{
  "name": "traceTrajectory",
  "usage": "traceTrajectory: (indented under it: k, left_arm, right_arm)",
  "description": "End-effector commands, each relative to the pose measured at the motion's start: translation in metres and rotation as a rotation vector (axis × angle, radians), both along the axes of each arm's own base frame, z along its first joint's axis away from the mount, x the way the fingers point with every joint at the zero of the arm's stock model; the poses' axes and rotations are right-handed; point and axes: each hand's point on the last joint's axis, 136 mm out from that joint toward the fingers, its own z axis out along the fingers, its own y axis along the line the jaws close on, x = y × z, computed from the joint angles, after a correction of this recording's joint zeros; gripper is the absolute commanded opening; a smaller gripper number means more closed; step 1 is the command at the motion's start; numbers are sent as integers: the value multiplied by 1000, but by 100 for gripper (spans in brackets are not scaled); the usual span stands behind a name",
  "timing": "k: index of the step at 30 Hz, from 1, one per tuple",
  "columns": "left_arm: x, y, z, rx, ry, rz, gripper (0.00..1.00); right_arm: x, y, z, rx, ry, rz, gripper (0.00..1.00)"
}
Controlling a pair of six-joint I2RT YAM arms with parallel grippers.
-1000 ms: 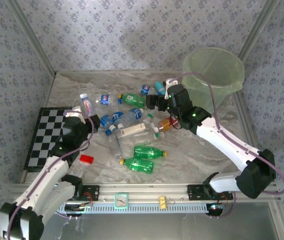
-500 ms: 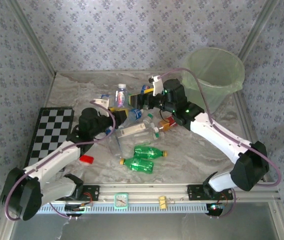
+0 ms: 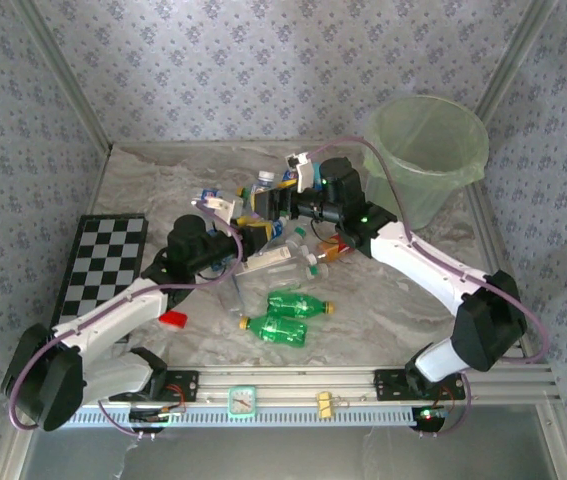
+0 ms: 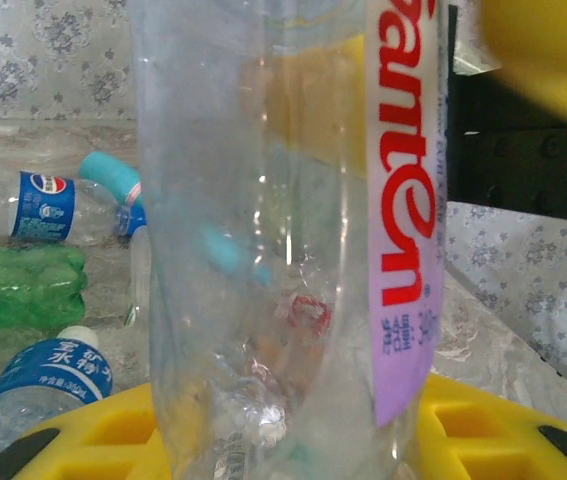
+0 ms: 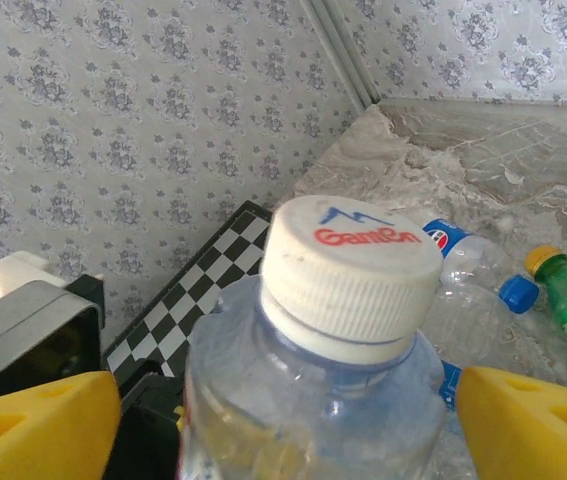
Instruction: Put the plastic bottles in the bin
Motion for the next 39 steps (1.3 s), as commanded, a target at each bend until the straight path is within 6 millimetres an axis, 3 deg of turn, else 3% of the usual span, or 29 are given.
traceTrajectory:
  k: [1, 5, 9, 11, 13, 14, 16, 22, 27, 32, 35, 39]
  left_arm:
    - [-3, -8, 32, -43, -93, -37, 37]
    - [-9, -12, 36, -46, -102, -57, 38]
    - [-14, -13, 38, -42, -105, -63, 42]
    - [-15, -12, 40, -47, -102, -57, 53]
    - [-15, -8, 42, -57, -95, -32, 74]
    - [-14, -5, 42, -61, -89, -15, 83]
    - [-13, 1, 42, -69, -77, 23, 97]
    - [5, 35, 25, -27, -5, 246, 100]
    - [24, 75, -6, 51, 56, 491, 100]
    - [45, 107, -31, 34, 124, 640, 100]
    - [59, 114, -45, 21, 169, 665, 100]
    - [72, 107, -55, 36, 204, 650, 100]
  right_arm:
    - [0, 3, 1, 25, 13, 20, 83]
    - [-1, 4, -1, 33, 28, 30, 77]
    - [-3, 3, 1, 44, 30, 31, 63]
    - [-4, 3, 7, 58, 18, 31, 57]
    - [-5, 0, 14, 66, 1, 27, 53]
    - [-6, -2, 1, 45, 18, 17, 52]
    - [-5, -8, 2, 27, 4, -7, 51]
    - [7, -47, 8, -99, -51, -151, 51]
    - [33, -105, 43, -179, -135, -360, 50]
    - [61, -165, 105, -141, -218, -529, 49]
    - [74, -193, 142, -102, -280, -604, 49]
    - [82, -232, 189, -111, -389, -731, 50]
